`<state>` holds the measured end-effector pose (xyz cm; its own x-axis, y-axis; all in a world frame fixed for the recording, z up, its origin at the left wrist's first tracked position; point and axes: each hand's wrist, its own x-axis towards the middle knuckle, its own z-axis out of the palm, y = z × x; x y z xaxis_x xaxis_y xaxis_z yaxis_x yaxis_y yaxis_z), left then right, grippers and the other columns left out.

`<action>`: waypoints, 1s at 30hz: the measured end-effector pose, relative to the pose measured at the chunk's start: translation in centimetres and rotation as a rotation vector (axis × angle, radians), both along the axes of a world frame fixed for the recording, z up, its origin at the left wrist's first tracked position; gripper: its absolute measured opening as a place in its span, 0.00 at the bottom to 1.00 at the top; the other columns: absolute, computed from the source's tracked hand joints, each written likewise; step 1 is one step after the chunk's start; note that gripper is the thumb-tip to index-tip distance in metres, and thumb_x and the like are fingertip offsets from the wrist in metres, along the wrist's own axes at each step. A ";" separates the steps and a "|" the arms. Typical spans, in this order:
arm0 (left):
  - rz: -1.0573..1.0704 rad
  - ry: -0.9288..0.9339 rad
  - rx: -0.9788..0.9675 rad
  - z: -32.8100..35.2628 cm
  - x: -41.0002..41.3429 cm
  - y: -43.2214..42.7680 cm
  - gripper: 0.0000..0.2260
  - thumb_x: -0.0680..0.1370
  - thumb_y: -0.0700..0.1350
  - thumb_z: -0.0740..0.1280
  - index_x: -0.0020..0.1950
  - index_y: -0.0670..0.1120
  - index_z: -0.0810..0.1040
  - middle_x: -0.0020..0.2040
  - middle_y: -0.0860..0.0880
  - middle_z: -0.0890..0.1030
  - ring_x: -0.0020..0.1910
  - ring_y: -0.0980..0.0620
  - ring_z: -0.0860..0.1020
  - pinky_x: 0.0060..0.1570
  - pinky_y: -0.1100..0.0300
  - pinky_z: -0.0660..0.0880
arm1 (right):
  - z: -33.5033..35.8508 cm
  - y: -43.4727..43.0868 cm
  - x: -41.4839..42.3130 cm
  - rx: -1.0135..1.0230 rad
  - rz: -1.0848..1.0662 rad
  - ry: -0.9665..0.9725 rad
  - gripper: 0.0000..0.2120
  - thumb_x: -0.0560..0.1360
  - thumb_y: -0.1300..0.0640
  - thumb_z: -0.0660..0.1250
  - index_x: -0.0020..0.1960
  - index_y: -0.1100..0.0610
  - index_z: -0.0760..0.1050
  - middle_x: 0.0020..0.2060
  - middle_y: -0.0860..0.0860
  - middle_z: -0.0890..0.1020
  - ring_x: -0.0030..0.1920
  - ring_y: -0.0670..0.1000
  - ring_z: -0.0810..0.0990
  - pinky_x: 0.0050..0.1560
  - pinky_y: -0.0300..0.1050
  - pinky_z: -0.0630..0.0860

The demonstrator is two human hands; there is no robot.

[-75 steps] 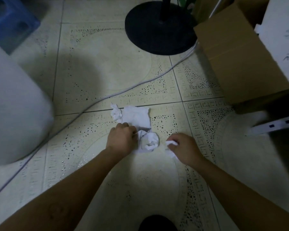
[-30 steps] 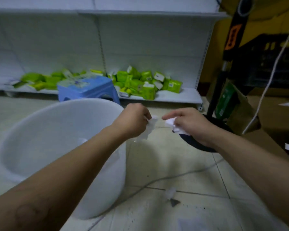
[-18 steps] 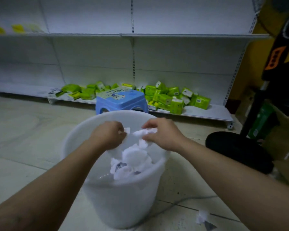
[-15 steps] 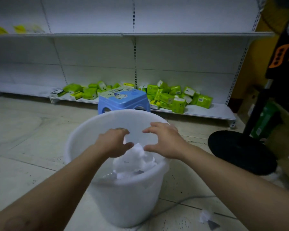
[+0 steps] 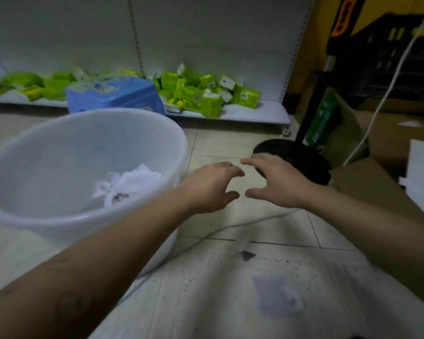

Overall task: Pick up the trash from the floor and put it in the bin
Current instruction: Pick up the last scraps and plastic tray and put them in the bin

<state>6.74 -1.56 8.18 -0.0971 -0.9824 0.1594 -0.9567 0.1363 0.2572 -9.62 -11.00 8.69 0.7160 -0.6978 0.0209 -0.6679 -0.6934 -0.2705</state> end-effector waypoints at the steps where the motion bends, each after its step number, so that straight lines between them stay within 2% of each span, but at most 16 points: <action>1: -0.002 -0.035 0.057 -1.5 -0.8 0.0 0.23 0.75 0.52 0.68 0.69 0.52 0.69 0.67 0.50 0.73 0.63 0.49 0.73 0.60 0.51 0.73 | -1.8 0.1 -1.5 0.040 -0.021 0.009 0.36 0.68 0.42 0.72 0.73 0.43 0.62 0.73 0.48 0.66 0.71 0.52 0.65 0.69 0.50 0.65; 4: -0.017 -0.102 0.259 -6.6 -2.9 -0.7 0.24 0.75 0.52 0.67 0.70 0.51 0.66 0.69 0.48 0.71 0.64 0.47 0.72 0.59 0.49 0.73 | -7.8 0.3 -6.0 0.184 -0.091 0.032 0.34 0.69 0.44 0.73 0.72 0.46 0.65 0.71 0.48 0.68 0.69 0.51 0.68 0.67 0.45 0.66; 6: 0.037 -0.077 0.383 -10.2 -4.0 -1.2 0.25 0.76 0.51 0.66 0.71 0.50 0.65 0.69 0.46 0.70 0.64 0.45 0.71 0.60 0.48 0.72 | -12.2 0.8 -8.4 0.291 -0.135 0.059 0.31 0.70 0.45 0.72 0.70 0.48 0.67 0.69 0.49 0.70 0.67 0.51 0.70 0.66 0.45 0.68; 11: 0.110 0.024 0.528 -18.3 -7.2 -1.4 0.24 0.78 0.47 0.64 0.73 0.49 0.63 0.67 0.43 0.72 0.61 0.44 0.73 0.57 0.55 0.70 | -20.4 2.2 -10.6 0.445 -0.180 0.114 0.25 0.73 0.46 0.68 0.69 0.51 0.71 0.66 0.51 0.74 0.64 0.52 0.74 0.64 0.46 0.71; 15: 0.288 0.083 0.523 -22.6 -8.5 -2.0 0.25 0.77 0.45 0.64 0.74 0.53 0.62 0.69 0.47 0.70 0.65 0.47 0.70 0.61 0.52 0.72 | -23.6 2.2 -10.7 0.452 -0.196 0.112 0.21 0.75 0.50 0.67 0.67 0.51 0.73 0.64 0.52 0.77 0.63 0.53 0.75 0.64 0.49 0.71; 18: 0.312 0.058 0.504 -24.5 -8.6 -3.1 0.24 0.77 0.46 0.63 0.73 0.54 0.63 0.67 0.47 0.71 0.62 0.47 0.71 0.55 0.51 0.75 | -24.6 1.5 -10.9 0.437 -0.232 0.111 0.20 0.75 0.51 0.68 0.66 0.51 0.74 0.62 0.52 0.78 0.61 0.54 0.75 0.61 0.48 0.73; 22: 0.305 0.088 0.548 -26.2 -8.4 -4.3 0.24 0.77 0.60 0.59 0.72 0.56 0.64 0.67 0.46 0.71 0.63 0.44 0.70 0.54 0.48 0.75 | -24.9 1.0 -12.3 0.478 -0.344 0.171 0.26 0.71 0.48 0.71 0.66 0.52 0.71 0.60 0.54 0.75 0.57 0.55 0.76 0.53 0.47 0.75; 24: 0.328 0.071 0.531 -26.8 -8.6 -4.5 0.25 0.76 0.61 0.60 0.71 0.54 0.66 0.64 0.45 0.71 0.62 0.44 0.70 0.52 0.49 0.74 | -24.8 1.4 -13.3 0.514 -0.384 0.239 0.29 0.68 0.45 0.72 0.65 0.53 0.69 0.59 0.53 0.73 0.54 0.55 0.77 0.49 0.46 0.75; 27: 0.373 0.059 0.443 -27.5 -8.8 -4.6 0.25 0.75 0.61 0.62 0.67 0.48 0.69 0.59 0.43 0.73 0.58 0.43 0.70 0.47 0.50 0.73 | -25.0 2.1 -14.6 0.525 -0.401 0.358 0.27 0.65 0.41 0.72 0.56 0.54 0.67 0.53 0.52 0.74 0.46 0.53 0.77 0.38 0.43 0.70; 30: 0.398 0.049 0.409 -27.8 -8.8 -4.7 0.22 0.75 0.57 0.63 0.65 0.47 0.70 0.58 0.43 0.74 0.57 0.43 0.71 0.49 0.49 0.73 | -25.3 2.5 -15.7 0.509 -0.414 0.435 0.23 0.65 0.42 0.72 0.47 0.53 0.63 0.42 0.49 0.72 0.40 0.51 0.73 0.31 0.42 0.62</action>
<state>-2.09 -6.29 -19.65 0.2905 -0.9245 -0.2469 -0.8998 -0.3517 0.2583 -25.29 -8.46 -16.61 0.2658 -0.7583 -0.5952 -0.9637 -0.2258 -0.1427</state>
